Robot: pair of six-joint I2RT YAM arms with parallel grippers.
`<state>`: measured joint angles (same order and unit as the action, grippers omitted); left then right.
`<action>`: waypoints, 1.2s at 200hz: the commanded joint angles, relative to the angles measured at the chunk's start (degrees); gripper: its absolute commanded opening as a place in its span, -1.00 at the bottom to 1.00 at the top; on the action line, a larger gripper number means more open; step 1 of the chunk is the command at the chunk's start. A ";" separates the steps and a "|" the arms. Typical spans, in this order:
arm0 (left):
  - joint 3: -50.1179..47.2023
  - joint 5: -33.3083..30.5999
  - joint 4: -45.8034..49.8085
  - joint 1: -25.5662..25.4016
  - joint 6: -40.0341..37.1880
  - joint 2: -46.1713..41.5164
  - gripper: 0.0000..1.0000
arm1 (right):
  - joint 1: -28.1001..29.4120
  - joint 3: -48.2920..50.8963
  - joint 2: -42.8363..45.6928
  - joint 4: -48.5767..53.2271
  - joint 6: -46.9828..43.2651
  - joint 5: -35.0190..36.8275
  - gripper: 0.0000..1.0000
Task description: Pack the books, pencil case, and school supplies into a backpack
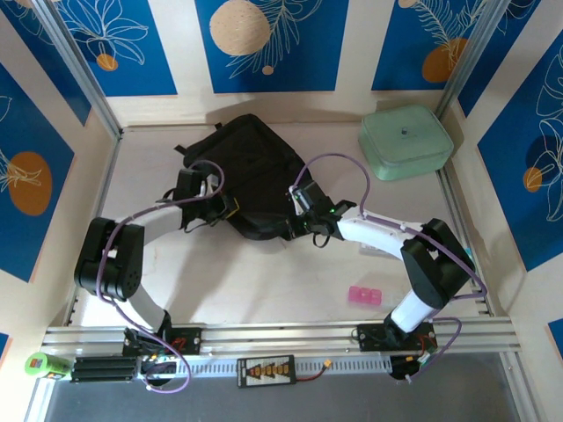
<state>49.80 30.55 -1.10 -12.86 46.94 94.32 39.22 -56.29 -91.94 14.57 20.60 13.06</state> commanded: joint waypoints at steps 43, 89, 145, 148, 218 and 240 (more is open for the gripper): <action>-1.40 -6.68 4.18 4.13 -0.71 -8.00 -0.15 | 4.16 -7.22 -3.46 3.01 -0.60 -9.10 -1.00; -12.63 -10.68 8.46 4.81 4.80 -23.70 0.27 | 11.73 -18.27 -13.71 3.48 1.43 -11.74 -1.00; -21.27 -8.67 3.38 4.70 16.32 -31.57 0.34 | 16.02 -27.14 -19.89 6.10 1.48 -12.71 -1.00; -21.24 -8.70 3.15 4.70 16.46 -31.31 0.35 | 16.20 -27.34 -19.94 6.31 1.57 -12.57 -1.00; -24.24 -11.84 -1.01 4.64 21.59 -29.13 -0.03 | 17.51 -28.23 -20.26 7.03 4.40 -10.94 -1.00; -22.94 -11.69 -3.03 4.66 21.33 -27.31 -0.45 | 18.04 -28.09 -20.35 8.60 6.21 -8.17 -1.00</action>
<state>26.13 20.03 -0.36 -8.36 67.55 65.47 55.70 -82.21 -111.87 21.12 24.36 4.29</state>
